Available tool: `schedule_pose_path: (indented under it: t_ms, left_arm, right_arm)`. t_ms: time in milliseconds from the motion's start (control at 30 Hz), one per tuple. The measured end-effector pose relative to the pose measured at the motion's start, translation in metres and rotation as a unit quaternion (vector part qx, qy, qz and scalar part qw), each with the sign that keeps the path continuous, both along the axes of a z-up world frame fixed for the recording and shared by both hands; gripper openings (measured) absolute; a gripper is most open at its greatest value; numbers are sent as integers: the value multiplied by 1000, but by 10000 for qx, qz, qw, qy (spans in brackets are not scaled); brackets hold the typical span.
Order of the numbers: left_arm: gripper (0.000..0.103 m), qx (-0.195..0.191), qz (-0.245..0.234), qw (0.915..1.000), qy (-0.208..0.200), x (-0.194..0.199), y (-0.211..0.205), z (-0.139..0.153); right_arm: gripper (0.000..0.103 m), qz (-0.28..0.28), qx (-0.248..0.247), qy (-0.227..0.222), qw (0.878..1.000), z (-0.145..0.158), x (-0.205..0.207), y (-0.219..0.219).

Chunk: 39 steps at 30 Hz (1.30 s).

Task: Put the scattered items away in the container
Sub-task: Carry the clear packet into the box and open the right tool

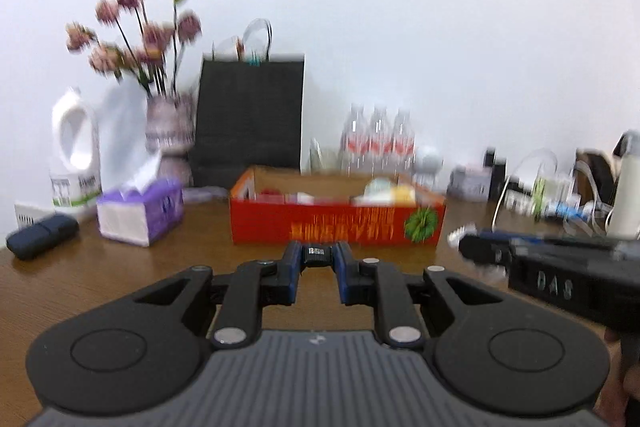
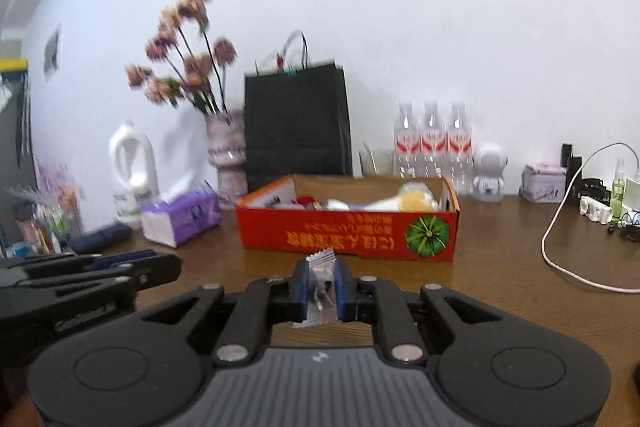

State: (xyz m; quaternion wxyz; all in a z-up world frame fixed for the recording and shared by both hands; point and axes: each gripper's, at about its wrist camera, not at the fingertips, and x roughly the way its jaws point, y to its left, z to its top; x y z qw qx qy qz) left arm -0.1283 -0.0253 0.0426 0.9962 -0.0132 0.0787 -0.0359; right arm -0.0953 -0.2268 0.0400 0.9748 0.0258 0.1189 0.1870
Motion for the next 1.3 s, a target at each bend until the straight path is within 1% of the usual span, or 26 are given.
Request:
schedule_pose_path:
  t_ms: [67, 133, 167, 233, 333, 433, 467, 533, 600, 633, 700, 733, 800, 867, 933, 1000, 1067, 1133, 1167, 1233, 1300]
  left_arm:
    - [19, 28, 92, 9992, -382, -16, 3, 3]
    - [19, 64, 210, 9979, -602, -25, 6, 6]
    - [19, 50, 260, 9975, -654, -27, 7, 7]
    - [19, -26, 322, 9970, -710, -28, 10, 8]
    - [19, -21, 331, 9976, -614, -18, 12, 6]
    - [19, -116, 270, 9980, -552, 2, 19, 11]
    - [19, -152, 226, 9980, -572, 13, 22, 15]
    - [19, -104, 179, 9976, -663, 38, 29, 24]
    - [19, -10, 57, 9976, -695, 75, 40, 40]
    - [20, -31, -73, 9981, -606, 100, 48, 49]
    - [20, -163, -411, 9987, -267, 151, 67, 65]
    - [20, -210, -496, 9985, -45, 182, 72, 71]
    - [20, -113, -512, 9980, 366, 240, 70, 79]
    - [20, 9, -494, 9959, 758, 288, 68, 81]
    - [20, 209, -450, 9917, 1186, 331, 62, 78]
    - [20, 348, -294, 9832, 1768, 371, 59, 68]
    - [20, 451, -139, 9680, 2464, 407, 58, 54]
    - [20, 377, -144, 9544, 2958, 432, 59, 39]
    - [20, 387, -134, 9473, 3178, 444, 60, 31]
    - [20, 469, -80, 9377, 3443, 458, 63, 21]
    - [20, 488, -75, 9319, 3592, 465, 64, 15]
  right_arm:
    - [12, 29, 15, -329, 9995, -2, -18, 3]
    - [12, 3, -33, -625, 9980, -4, -32, 6]
    - [12, 7, -10, -729, 9973, -5, -36, 6]
    - [12, 9, 112, -795, 9968, -5, -38, 5]
    - [12, -54, 175, -822, 9964, -3, -33, 4]
    - [12, -115, 256, -731, 9969, 4, -15, 0]
    - [12, -148, 308, -680, 9971, 9, -5, -2]
    - [12, -173, 427, -630, 9969, 20, 19, -7]
    - [12, -189, 463, -650, 9966, 35, 48, -13]
    - [12, -178, 464, -652, 9966, 44, 65, -15]
    - [12, -126, 494, -602, 9969, 64, 106, -20]
    - [12, -109, 487, -463, 9977, 73, 128, -21]
    - [12, -57, 518, 10, 9986, 89, 180, -24]
    - [12, -52, 413, 469, 9980, 97, 232, -24]
    - [12, -109, 145, 886, 9959, 97, 283, -20]
    - [12, -114, 17, 1389, 9902, 89, 330, -18]
    - [12, -74, -109, 1959, 9805, 75, 371, -14]
    - [12, -51, -216, 2447, 9693, 57, 401, -12]
    - [12, -50, -284, 2754, 9609, 46, 417, -11]
    - [12, -94, -360, 3207, 9464, 28, 437, -5]
    - [12, -28, -384, 3567, 9334, 13, 449, -2]
